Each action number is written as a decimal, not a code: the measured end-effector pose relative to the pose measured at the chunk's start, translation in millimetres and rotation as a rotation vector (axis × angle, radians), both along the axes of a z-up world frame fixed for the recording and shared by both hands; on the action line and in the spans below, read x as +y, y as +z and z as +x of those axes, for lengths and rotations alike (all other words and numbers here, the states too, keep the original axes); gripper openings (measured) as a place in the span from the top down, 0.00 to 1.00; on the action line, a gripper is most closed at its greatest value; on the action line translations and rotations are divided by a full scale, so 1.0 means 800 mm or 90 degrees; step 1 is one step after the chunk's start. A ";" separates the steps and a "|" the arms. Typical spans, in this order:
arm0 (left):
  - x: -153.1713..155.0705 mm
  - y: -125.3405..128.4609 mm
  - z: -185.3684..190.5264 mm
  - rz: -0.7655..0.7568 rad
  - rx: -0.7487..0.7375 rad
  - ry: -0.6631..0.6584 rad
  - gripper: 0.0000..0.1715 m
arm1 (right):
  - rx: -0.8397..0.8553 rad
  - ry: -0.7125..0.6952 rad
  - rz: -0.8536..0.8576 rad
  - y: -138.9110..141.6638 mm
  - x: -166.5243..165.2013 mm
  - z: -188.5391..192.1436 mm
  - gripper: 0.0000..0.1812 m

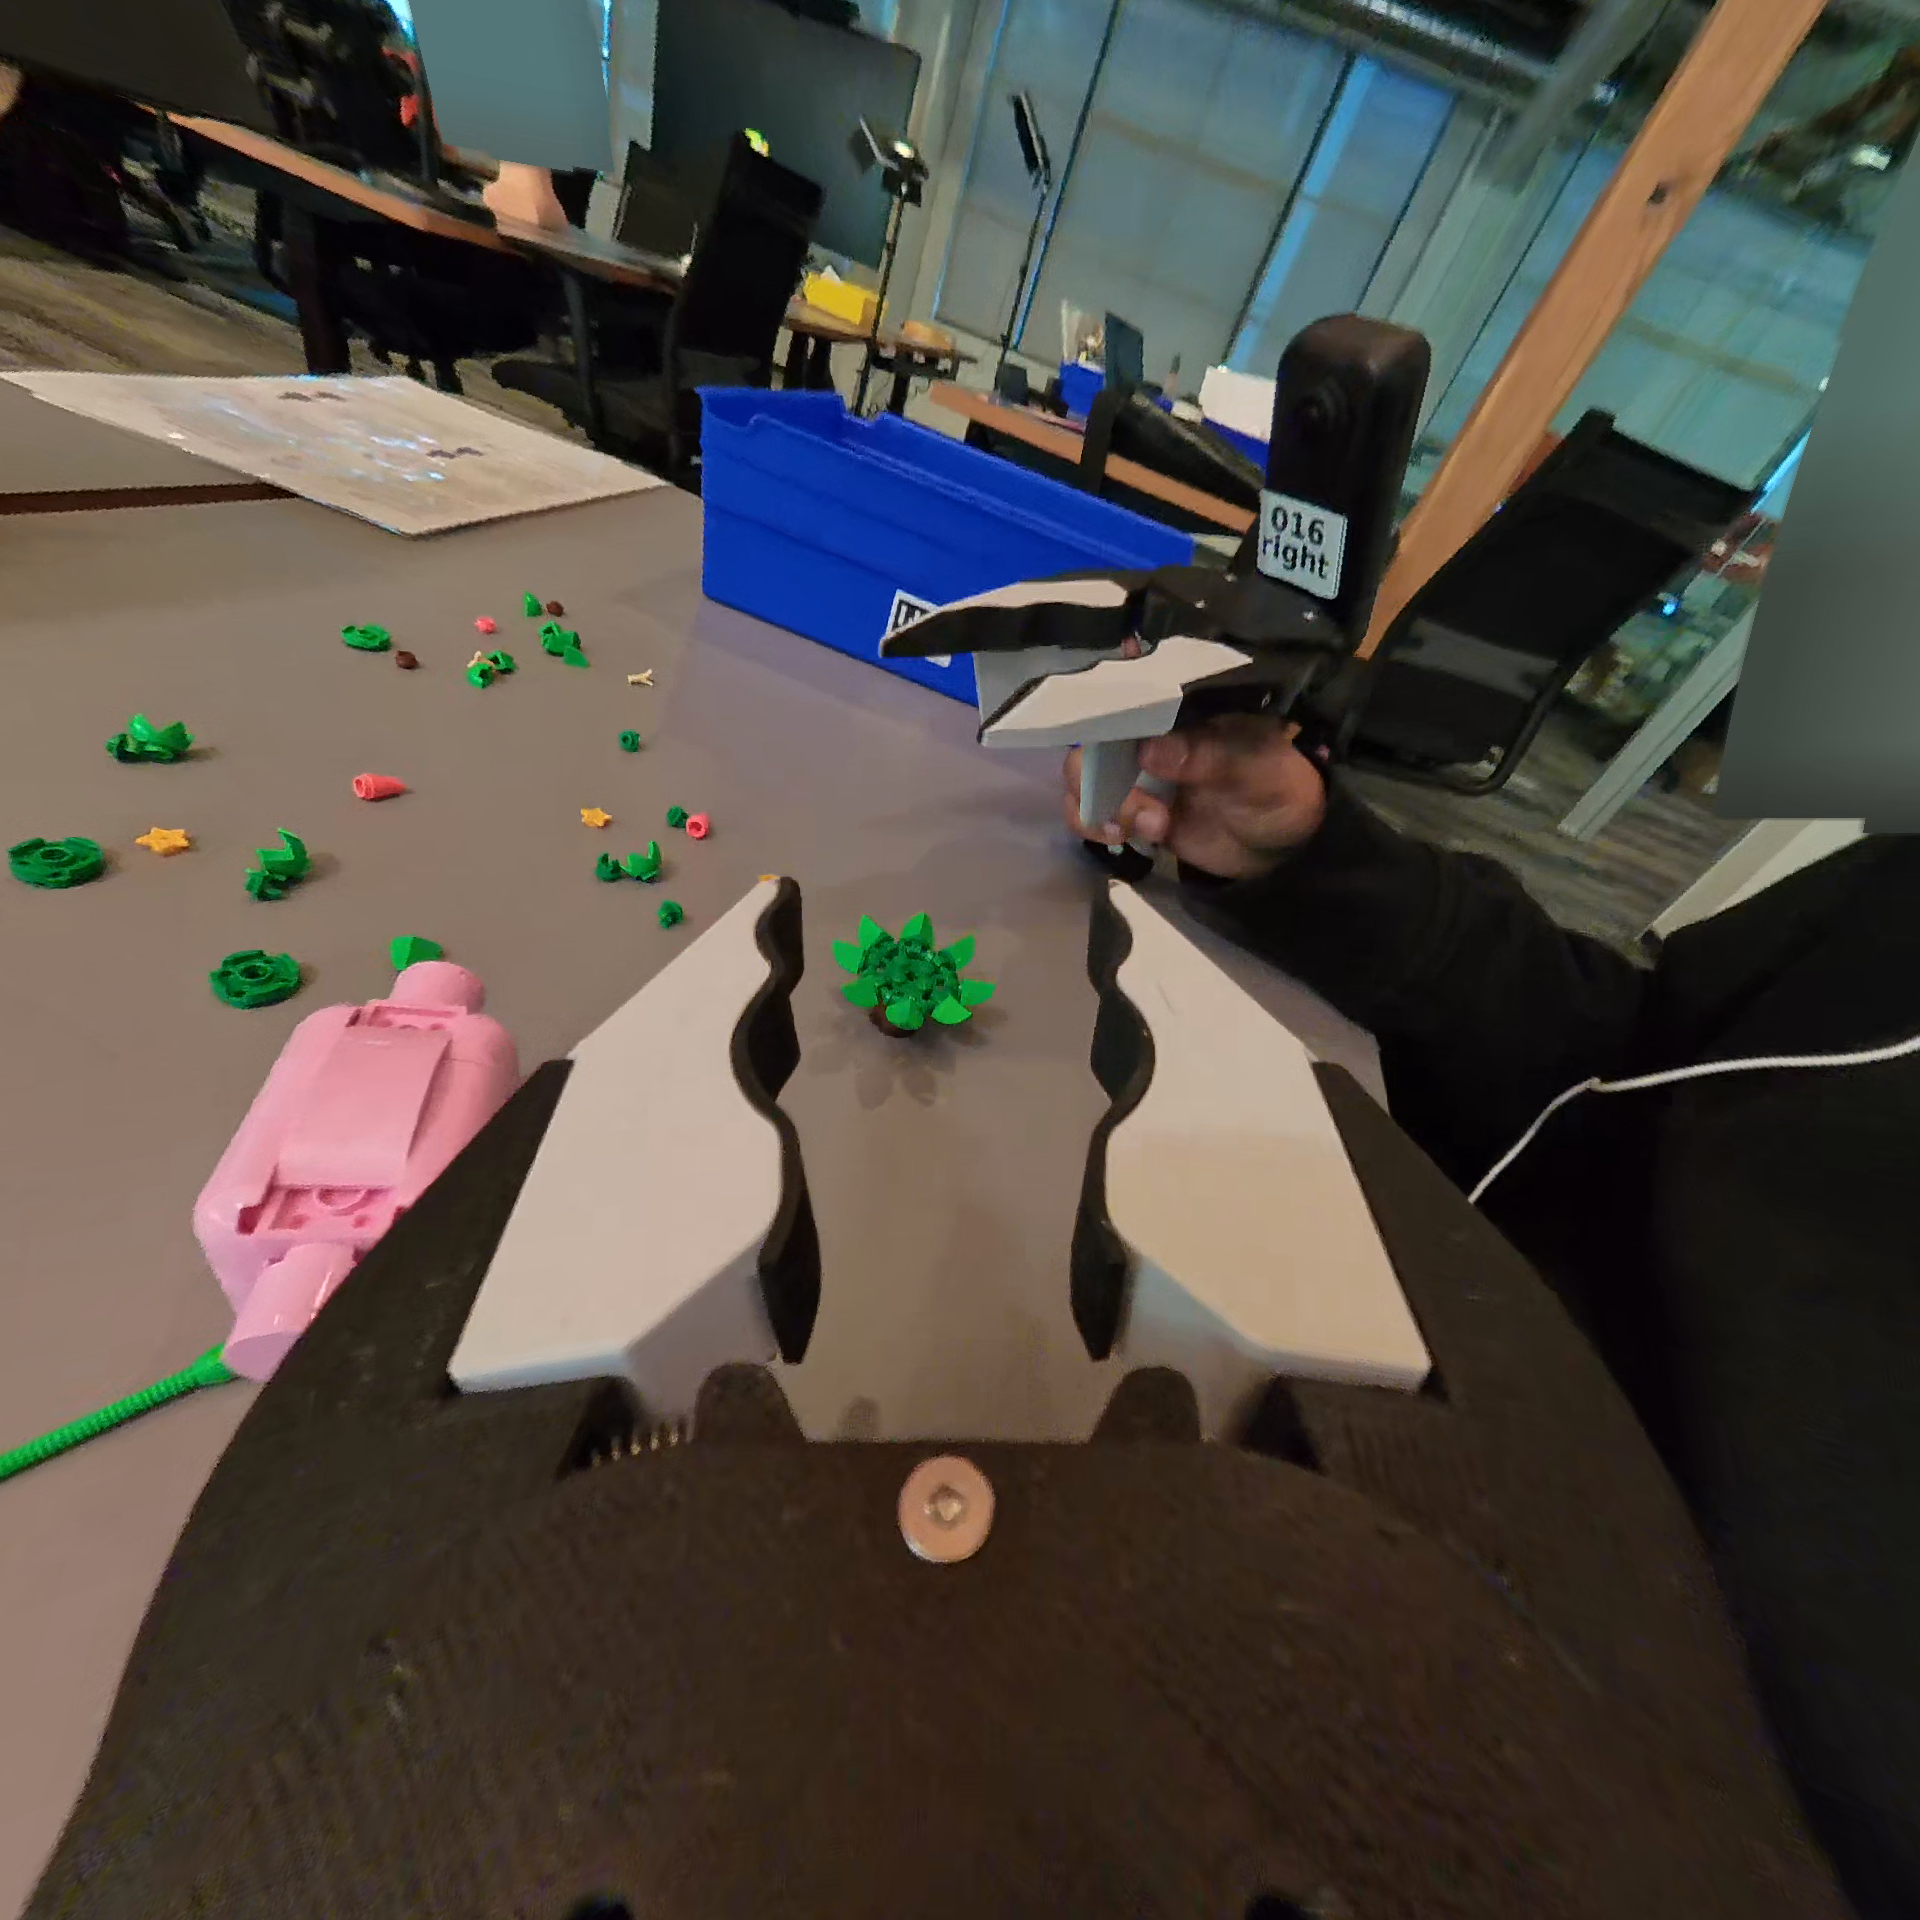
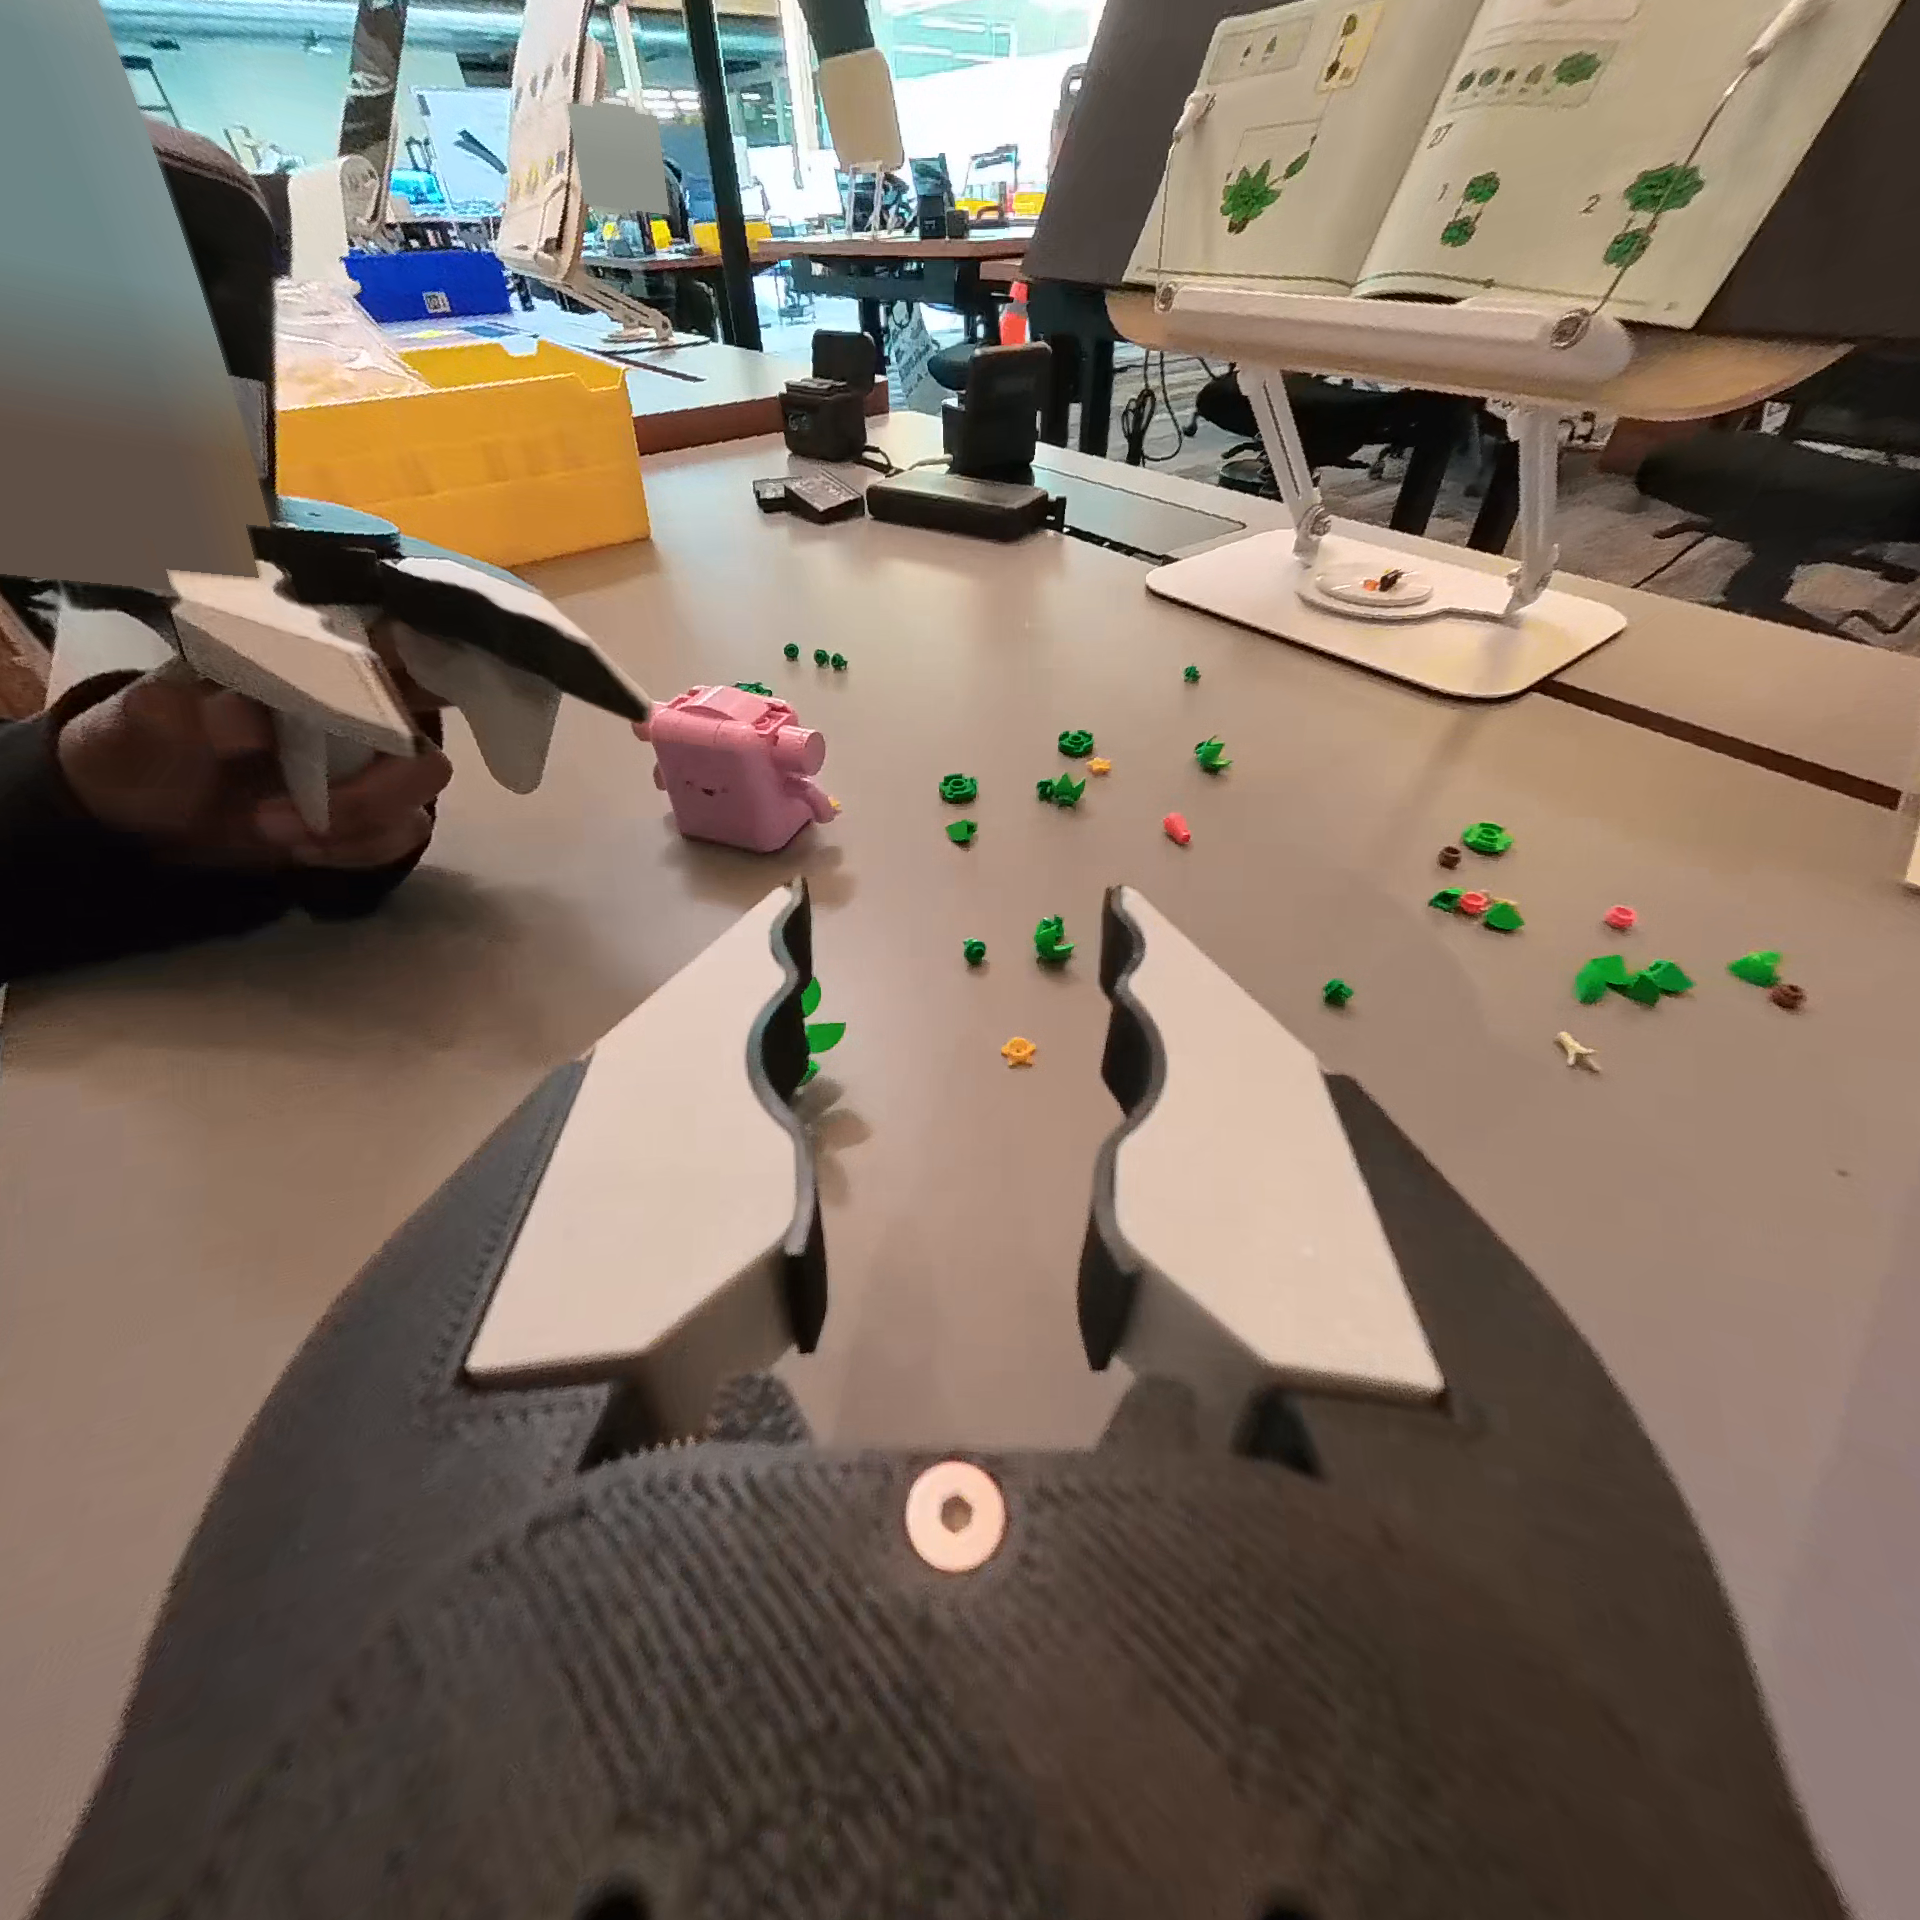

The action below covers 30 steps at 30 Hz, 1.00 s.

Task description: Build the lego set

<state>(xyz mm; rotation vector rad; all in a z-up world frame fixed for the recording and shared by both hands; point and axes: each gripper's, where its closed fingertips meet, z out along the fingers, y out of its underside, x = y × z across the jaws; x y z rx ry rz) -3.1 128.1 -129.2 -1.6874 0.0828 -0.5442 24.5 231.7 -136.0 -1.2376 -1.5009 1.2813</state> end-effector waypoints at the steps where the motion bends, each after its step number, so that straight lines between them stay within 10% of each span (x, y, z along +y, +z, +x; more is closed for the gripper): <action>1: 0.001 -0.001 0.001 -0.005 0.005 -0.002 0.71 | -0.004 0.003 0.001 -0.001 -0.001 0.000 0.70; 10: 0.018 -0.033 -0.006 -0.126 -0.049 0.021 0.78 | -0.082 0.035 0.037 -0.026 -0.018 -0.009 0.76; 22: 0.055 -0.085 0.015 -0.316 -0.087 -0.003 0.78 | -0.315 0.118 -0.248 -0.075 -0.055 -0.007 0.74; 24: 0.056 -0.089 0.017 -0.331 -0.079 -0.007 0.79 | -0.324 0.162 -0.302 -0.072 -0.063 -0.003 0.88; 30: 0.058 -0.098 0.025 -0.363 -0.083 -0.036 0.86 | -0.347 0.144 -0.258 -0.082 -0.065 -0.004 0.89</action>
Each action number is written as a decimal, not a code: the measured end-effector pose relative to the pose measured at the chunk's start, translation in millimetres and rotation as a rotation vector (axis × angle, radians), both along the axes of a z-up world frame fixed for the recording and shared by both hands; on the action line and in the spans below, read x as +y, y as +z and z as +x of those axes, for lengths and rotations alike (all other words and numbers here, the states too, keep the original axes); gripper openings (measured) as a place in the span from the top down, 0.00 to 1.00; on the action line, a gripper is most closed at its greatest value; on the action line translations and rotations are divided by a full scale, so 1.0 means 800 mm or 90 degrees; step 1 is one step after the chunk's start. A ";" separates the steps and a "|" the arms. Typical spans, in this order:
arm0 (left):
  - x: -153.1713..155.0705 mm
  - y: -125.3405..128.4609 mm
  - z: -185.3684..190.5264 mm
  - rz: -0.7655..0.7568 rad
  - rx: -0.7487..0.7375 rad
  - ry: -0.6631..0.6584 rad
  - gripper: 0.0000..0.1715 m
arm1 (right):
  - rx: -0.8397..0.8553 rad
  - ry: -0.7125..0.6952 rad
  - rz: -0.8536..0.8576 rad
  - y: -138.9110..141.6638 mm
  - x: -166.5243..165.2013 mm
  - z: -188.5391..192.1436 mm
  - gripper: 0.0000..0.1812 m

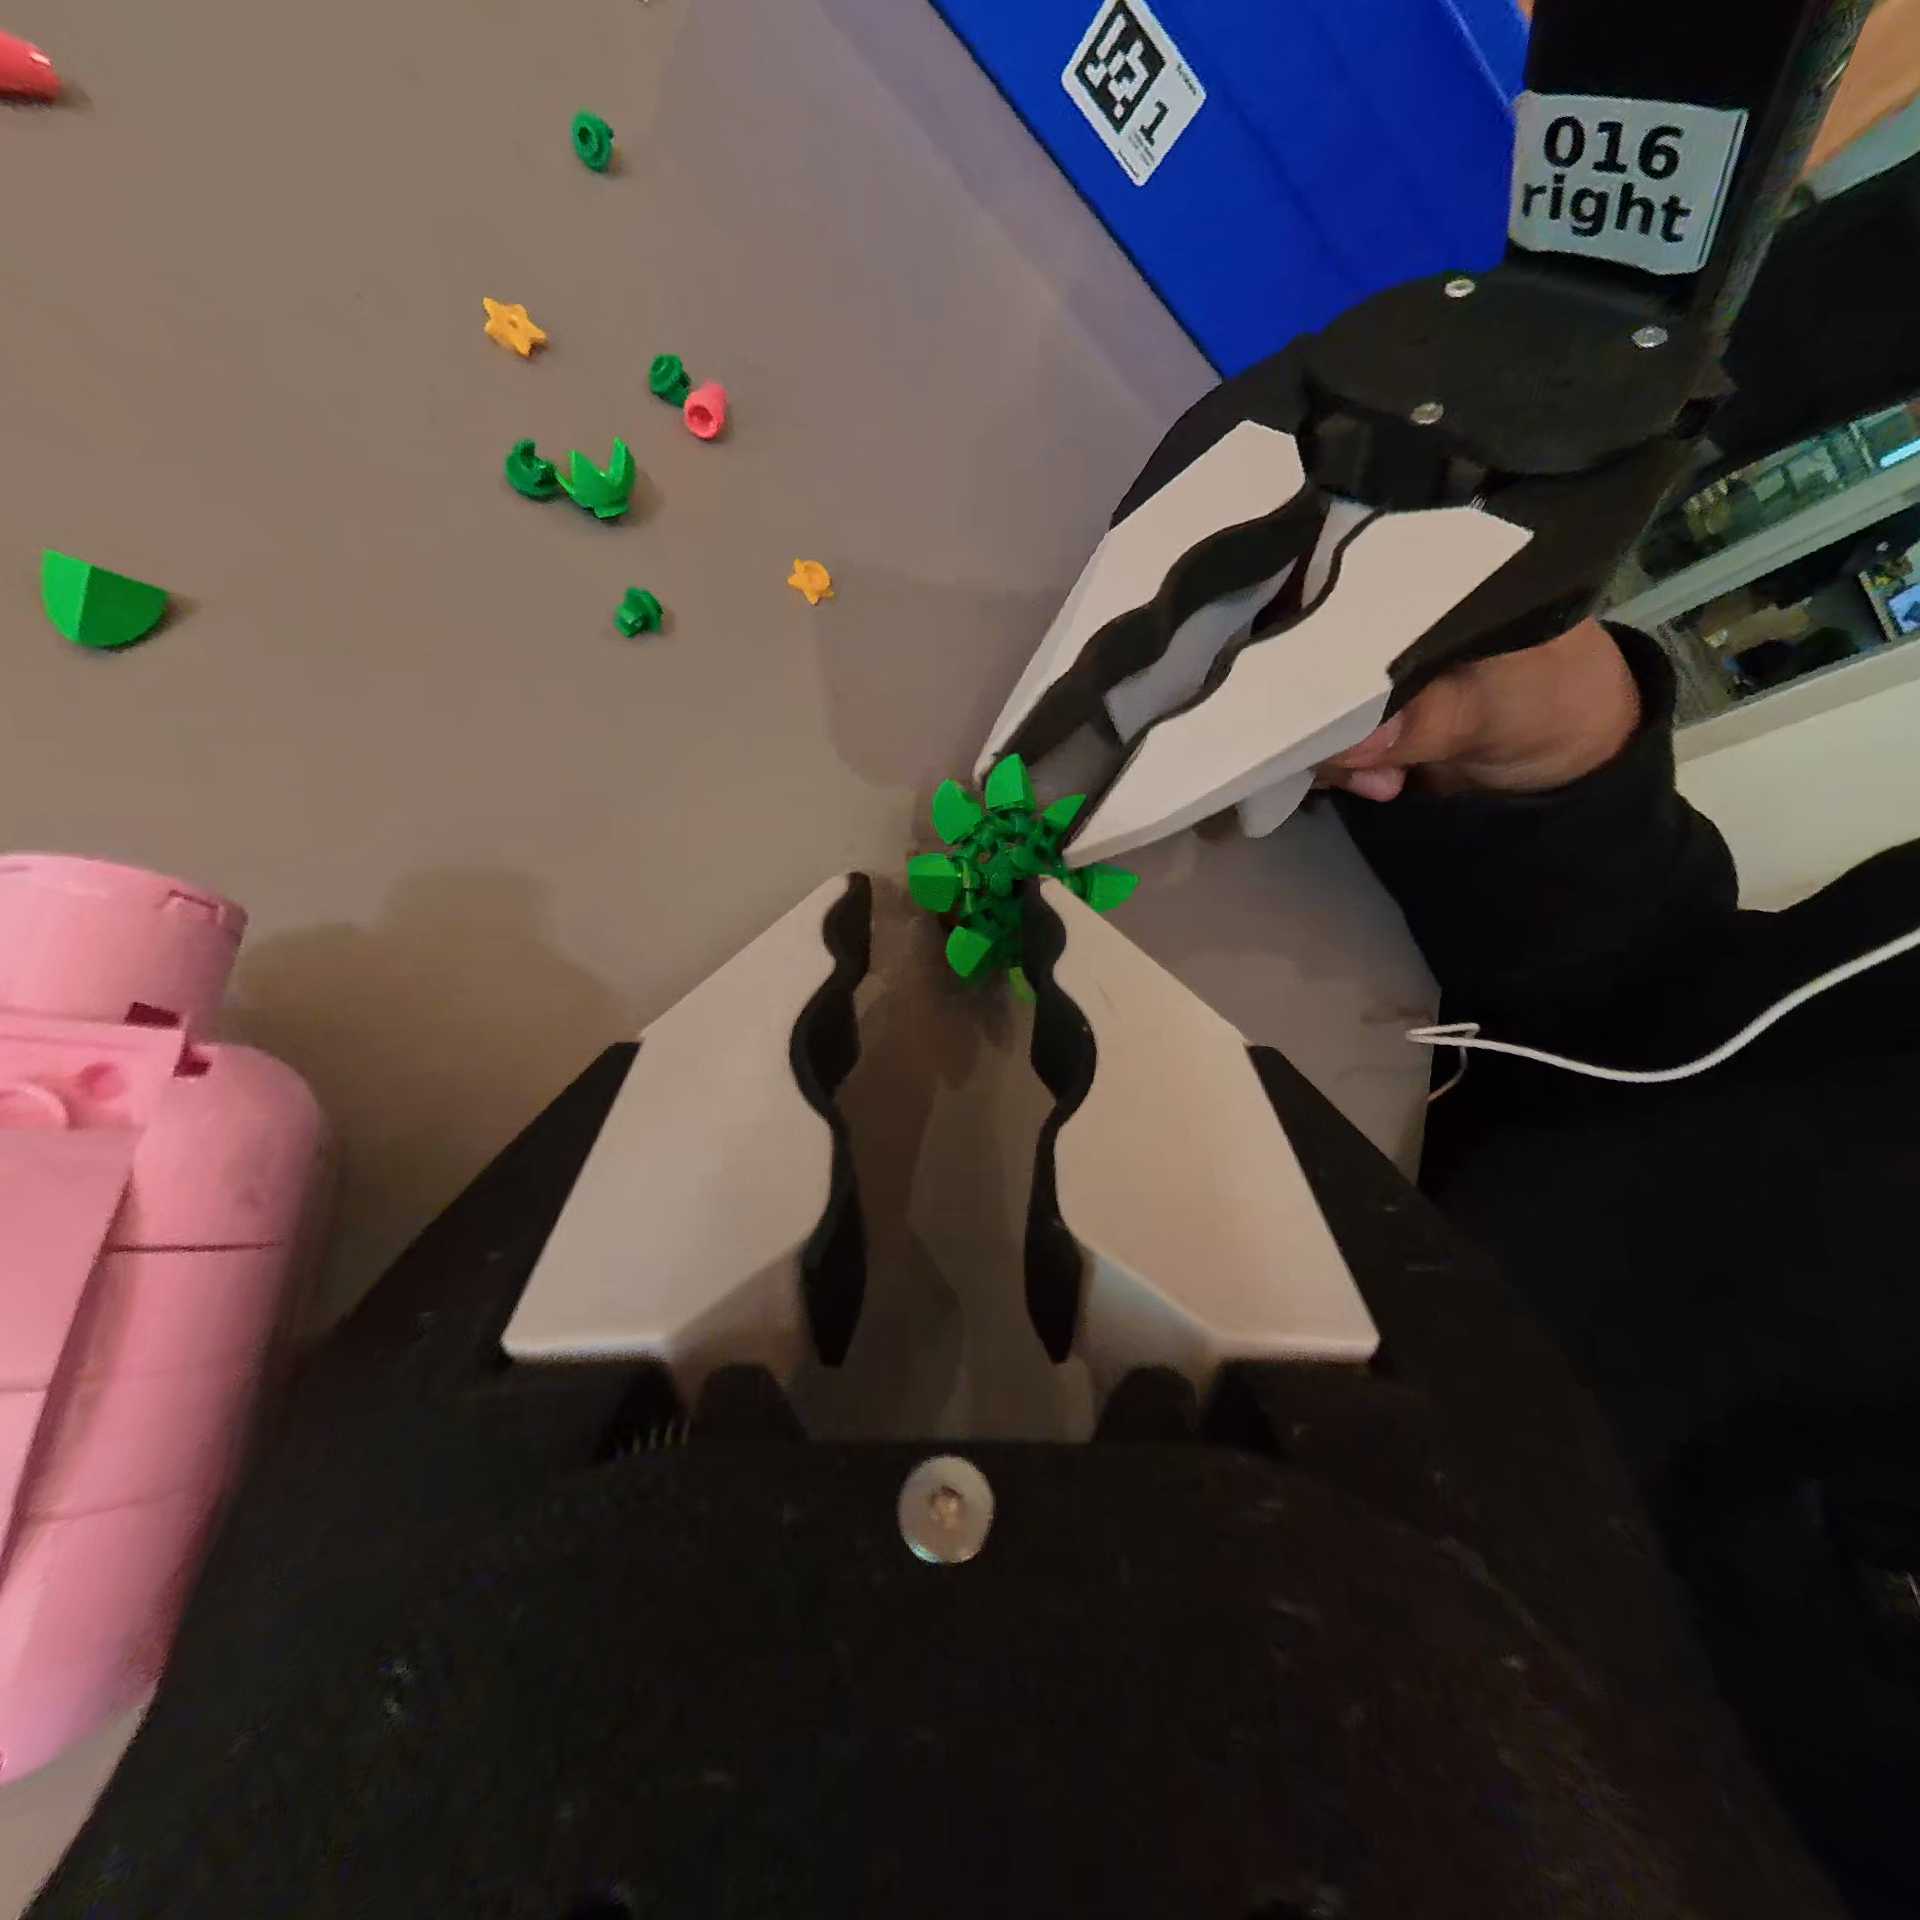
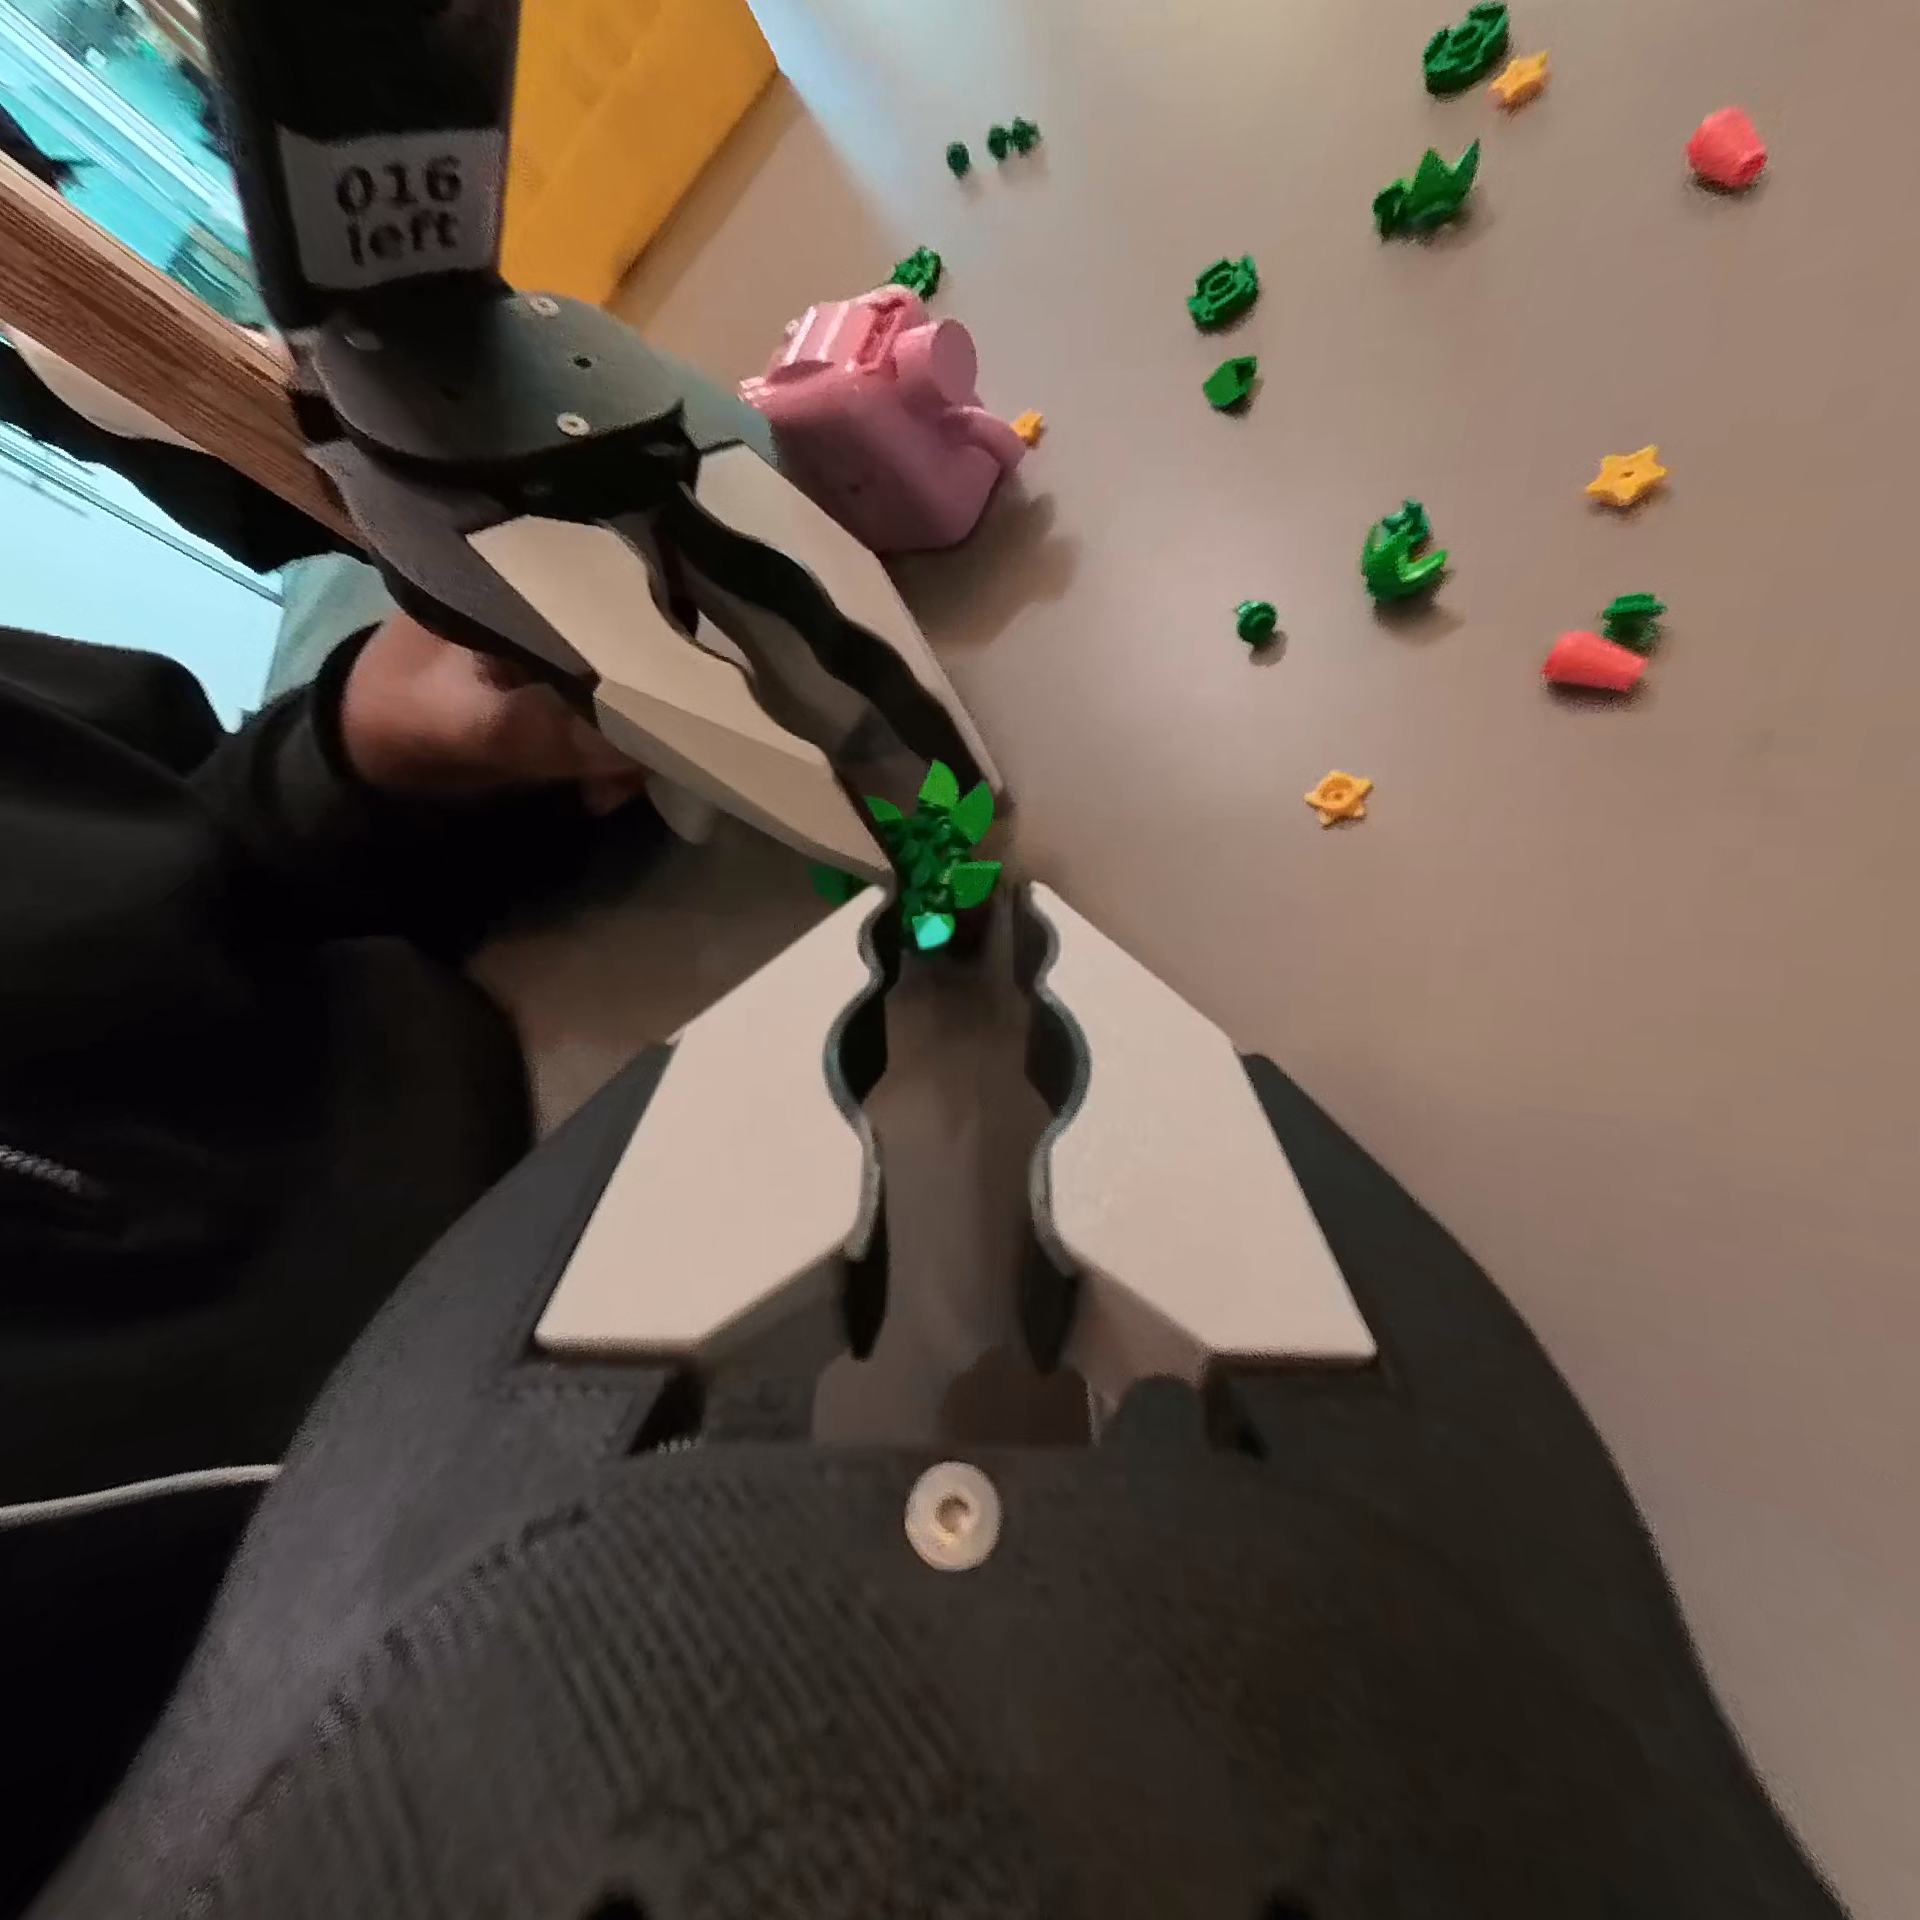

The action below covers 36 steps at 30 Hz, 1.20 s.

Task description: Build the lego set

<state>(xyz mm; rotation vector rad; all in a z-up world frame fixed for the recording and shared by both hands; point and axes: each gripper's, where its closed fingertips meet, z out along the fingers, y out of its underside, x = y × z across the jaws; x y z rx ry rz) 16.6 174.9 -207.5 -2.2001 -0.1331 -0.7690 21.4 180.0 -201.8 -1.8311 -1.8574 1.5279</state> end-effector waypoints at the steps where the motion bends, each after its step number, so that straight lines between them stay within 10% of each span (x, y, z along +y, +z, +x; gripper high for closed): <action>1: 0.000 0.000 0.000 0.000 -0.005 -0.001 0.87 | -0.007 -0.002 0.013 -0.003 0.000 0.000 0.88; 36: -0.005 0.005 -0.007 0.016 -0.016 0.008 0.95 | -0.017 -0.005 0.035 -0.009 -0.006 -0.007 0.85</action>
